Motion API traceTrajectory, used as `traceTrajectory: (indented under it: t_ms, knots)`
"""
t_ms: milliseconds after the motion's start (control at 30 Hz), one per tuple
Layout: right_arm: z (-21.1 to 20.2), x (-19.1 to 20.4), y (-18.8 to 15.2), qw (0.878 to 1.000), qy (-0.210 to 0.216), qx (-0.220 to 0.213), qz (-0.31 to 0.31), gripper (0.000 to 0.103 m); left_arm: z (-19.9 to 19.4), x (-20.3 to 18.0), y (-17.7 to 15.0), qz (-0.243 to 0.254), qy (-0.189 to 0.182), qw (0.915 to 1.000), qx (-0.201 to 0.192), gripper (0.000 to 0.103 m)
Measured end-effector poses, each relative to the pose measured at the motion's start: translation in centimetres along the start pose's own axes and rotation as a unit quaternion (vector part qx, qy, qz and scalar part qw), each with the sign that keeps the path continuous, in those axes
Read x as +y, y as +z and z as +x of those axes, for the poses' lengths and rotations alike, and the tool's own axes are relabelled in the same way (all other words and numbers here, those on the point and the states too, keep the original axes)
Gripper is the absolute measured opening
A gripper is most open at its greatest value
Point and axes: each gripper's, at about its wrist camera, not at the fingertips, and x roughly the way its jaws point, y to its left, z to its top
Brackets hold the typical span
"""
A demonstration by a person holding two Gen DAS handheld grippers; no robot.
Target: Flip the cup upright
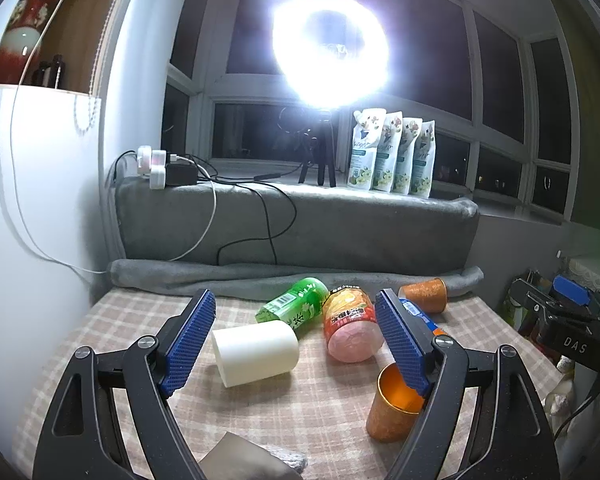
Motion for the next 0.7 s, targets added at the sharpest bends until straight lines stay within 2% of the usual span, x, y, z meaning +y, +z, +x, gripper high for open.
traceTrajectory:
  t_ms: [700]
  knots:
    - [0.2,0.04,-0.12,1.0,-0.001,0.003,-0.002,0.103,0.2,-0.35,-0.21,0.008,0.002,1.0,0.001,0.082]
